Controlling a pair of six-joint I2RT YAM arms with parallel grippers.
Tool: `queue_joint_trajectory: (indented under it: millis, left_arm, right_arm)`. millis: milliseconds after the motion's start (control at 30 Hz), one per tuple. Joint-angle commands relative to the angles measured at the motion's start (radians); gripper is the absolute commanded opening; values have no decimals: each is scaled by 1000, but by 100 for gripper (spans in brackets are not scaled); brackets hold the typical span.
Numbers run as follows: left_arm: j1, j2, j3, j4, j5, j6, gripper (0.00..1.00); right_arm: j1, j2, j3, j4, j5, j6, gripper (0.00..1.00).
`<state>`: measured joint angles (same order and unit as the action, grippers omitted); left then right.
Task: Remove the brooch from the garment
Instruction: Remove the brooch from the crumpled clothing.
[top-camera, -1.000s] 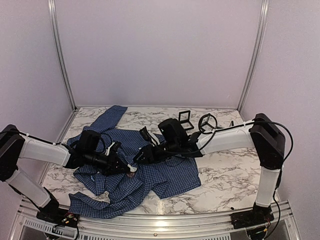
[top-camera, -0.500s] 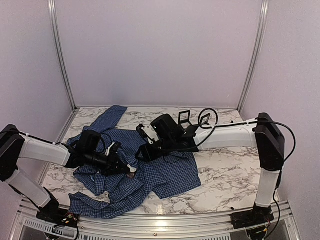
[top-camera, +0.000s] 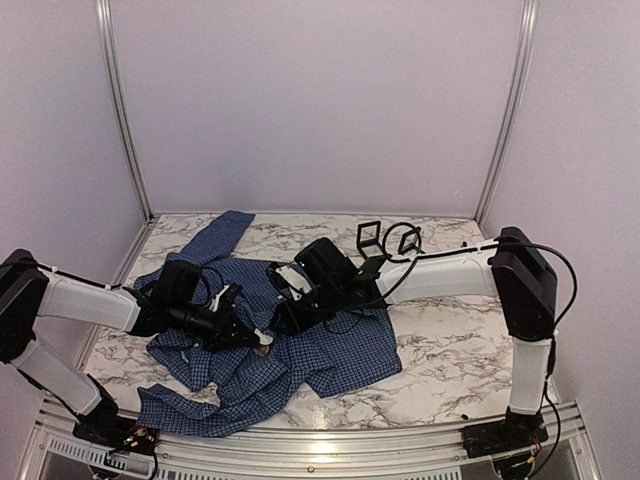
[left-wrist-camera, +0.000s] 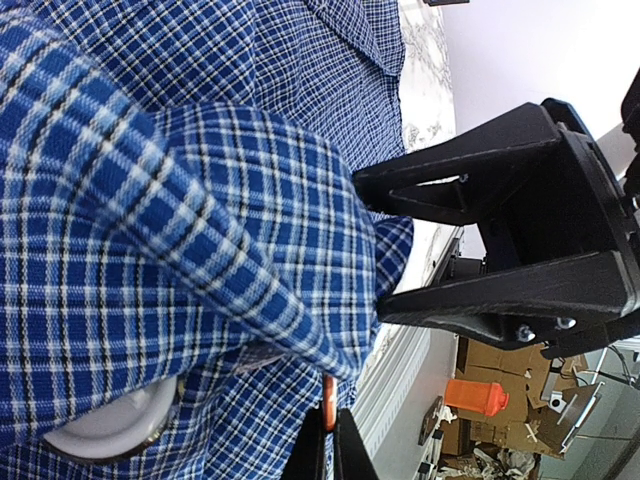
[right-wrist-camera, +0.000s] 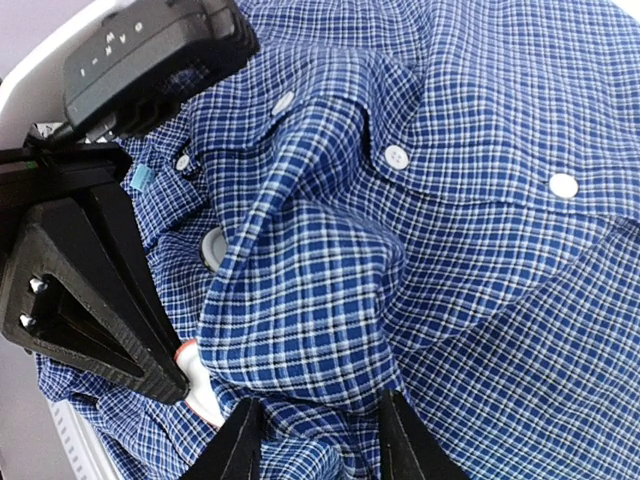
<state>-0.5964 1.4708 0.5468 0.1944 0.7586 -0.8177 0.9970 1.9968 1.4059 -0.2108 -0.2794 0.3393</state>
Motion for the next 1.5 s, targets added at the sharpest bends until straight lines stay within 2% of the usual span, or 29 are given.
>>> queue_joint_trajectory:
  millis: [0, 100, 267, 300, 1033, 1467]
  left_arm:
    - [6, -23, 18, -22, 0, 23, 0]
    - [6, -23, 19, -20, -2, 21, 0]
    - [7, -21, 15, -18, -9, 16, 0]
    - [7, -23, 13, -16, -10, 14, 0]
    - [25, -79, -39, 14, -58, -35, 0]
    - [29, -155, 21, -221, -144, 87, 0]
  right_arm:
    - [13, 24, 46, -2, -19, 1, 37]
    - [15, 28, 50, 0, -26, 7, 31]
    - [17, 25, 48, -4, -21, 13, 3]
    - [18, 24, 47, -6, -21, 13, 0]
    - [28, -12, -19, 30, -26, 35, 0]
    - [29, -18, -20, 38, -23, 31, 0]
